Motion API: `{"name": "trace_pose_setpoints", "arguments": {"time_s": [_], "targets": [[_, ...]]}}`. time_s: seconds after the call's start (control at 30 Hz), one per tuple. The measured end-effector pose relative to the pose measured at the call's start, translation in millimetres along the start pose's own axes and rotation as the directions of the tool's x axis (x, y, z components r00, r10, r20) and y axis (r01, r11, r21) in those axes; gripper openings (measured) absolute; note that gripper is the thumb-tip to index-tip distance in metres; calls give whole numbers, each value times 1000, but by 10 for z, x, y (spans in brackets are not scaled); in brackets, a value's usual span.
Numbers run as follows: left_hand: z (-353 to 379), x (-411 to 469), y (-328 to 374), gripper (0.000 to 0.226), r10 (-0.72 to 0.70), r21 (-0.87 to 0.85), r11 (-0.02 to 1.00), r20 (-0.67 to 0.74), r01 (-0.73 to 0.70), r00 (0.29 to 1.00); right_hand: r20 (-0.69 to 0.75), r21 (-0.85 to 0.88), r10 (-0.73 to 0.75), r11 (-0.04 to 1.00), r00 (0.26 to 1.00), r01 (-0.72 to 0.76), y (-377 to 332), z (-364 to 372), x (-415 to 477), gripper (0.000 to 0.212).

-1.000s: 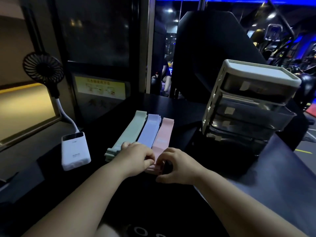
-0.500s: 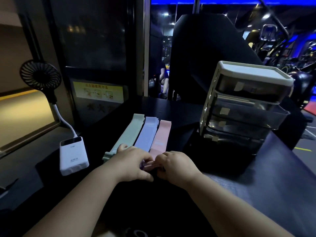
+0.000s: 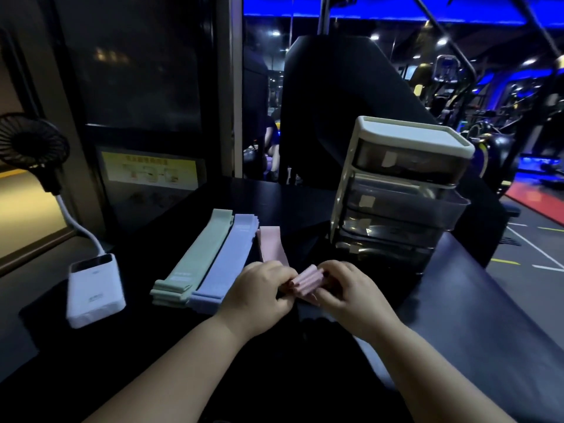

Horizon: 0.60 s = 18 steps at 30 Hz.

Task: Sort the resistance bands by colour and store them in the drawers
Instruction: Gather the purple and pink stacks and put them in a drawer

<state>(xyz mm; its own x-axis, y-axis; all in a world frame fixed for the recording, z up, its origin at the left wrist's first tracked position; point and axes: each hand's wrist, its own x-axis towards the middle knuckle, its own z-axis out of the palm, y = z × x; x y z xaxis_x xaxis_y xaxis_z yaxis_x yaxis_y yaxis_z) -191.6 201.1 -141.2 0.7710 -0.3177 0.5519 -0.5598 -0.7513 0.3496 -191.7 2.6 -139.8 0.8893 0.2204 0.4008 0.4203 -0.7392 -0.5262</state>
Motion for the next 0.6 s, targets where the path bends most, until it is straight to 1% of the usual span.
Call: {"name": "trace_pose_setpoints", "arguments": {"time_s": [0.03,0.07,0.1,0.13,0.17,0.2,0.23,0.3,0.37,0.43,0.5,0.53,0.6], "targets": [[49,19,58,19,5,-10,1000,-16,-5,1000,28,179,177,967,984,-179,23,-52,-38,42],[88,41,117,21,4,-34,999,-20,-5,1000,92,371,334,863,938,-344,68,-99,-69,34],[130,66,174,22,6,-62,998,-19,-7,1000,177,532,437,711,882,-460,107,-155,-103,29],[178,97,222,24,17,-83,996,-19,-19,1000,254,624,492,574,833,-530,121,-224,-138,29],[223,128,281,24,33,-99,995,-16,-34,999,320,645,522,492,791,-585,128,-297,-172,32],[263,154,354,23,50,-108,993,-14,-51,999,373,624,539,456,755,-634,125,-359,-211,41],[304,179,433,22,65,-113,991,-13,-66,998,415,596,546,441,728,-671,129,-398,-256,50],[409,210,589,23,91,-116,989,-22,-93,996,479,581,544,392,689,-714,154,-448,-325,57],[502,226,734,27,111,-106,988,-8,-111,994,499,616,551,318,669,-721,180,-510,-374,54],[602,242,851,28,125,-96,988,-3,-125,992,446,643,602,300,663,-704,227,-575,-399,41],[697,255,971,30,154,-101,983,-19,-155,988,339,674,658,329,672,-662,289,-655,-402,21],[747,258,1024,33,173,-107,979,-24,-175,985,286,667,678,367,678,-648,317,-697,-402,15],[810,261,1124,35,206,-150,967,-30,-208,978,217,604,688,463,693,-649,387,-795,-427,15]]}}
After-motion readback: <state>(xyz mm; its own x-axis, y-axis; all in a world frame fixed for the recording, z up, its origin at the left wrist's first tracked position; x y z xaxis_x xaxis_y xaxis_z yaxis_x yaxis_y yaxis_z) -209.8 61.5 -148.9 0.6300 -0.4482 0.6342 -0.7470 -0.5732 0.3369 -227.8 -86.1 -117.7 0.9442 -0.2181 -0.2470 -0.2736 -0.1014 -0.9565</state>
